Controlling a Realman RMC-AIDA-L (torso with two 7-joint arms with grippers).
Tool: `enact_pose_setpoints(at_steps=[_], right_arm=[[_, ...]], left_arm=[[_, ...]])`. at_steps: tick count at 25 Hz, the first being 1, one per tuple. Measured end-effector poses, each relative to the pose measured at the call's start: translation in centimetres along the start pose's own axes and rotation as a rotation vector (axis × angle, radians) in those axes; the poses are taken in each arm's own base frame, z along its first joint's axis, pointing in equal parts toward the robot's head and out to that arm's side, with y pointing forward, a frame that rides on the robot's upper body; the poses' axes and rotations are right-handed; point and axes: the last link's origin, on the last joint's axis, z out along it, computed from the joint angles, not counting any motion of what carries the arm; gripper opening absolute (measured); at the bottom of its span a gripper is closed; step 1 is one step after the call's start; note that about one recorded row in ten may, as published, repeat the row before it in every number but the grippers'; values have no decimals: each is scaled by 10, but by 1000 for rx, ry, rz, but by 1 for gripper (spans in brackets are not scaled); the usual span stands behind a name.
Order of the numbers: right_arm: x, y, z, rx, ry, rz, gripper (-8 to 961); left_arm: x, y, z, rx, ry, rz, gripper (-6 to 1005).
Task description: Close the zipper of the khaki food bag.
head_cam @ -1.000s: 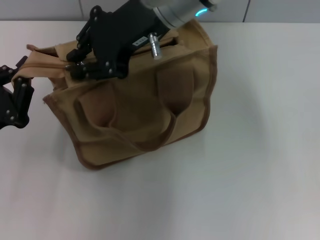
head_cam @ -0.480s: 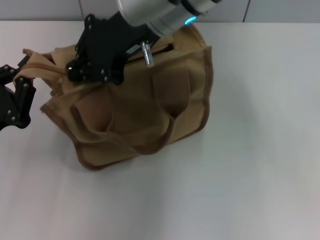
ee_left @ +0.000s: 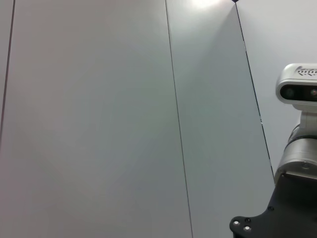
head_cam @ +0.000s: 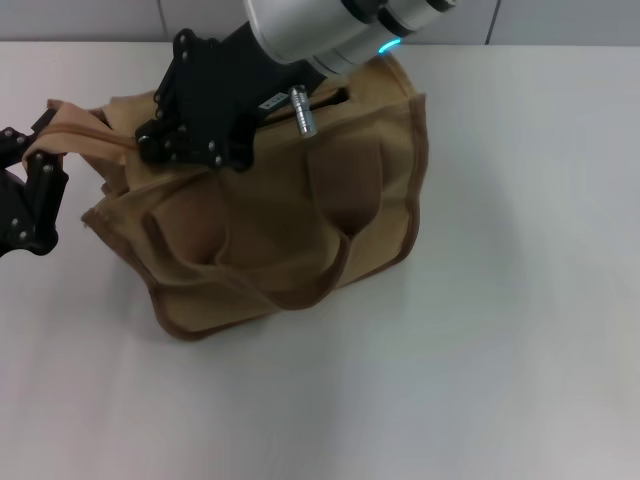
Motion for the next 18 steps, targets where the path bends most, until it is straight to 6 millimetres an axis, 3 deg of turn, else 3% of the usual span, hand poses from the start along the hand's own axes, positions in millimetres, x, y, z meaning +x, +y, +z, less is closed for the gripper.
enact_pose_setpoints(at_steps=[18], right_arm=[[16,9,-13,53,27,2,51]], left_arm=[[0,-1,-2,10,-3,3,60]])
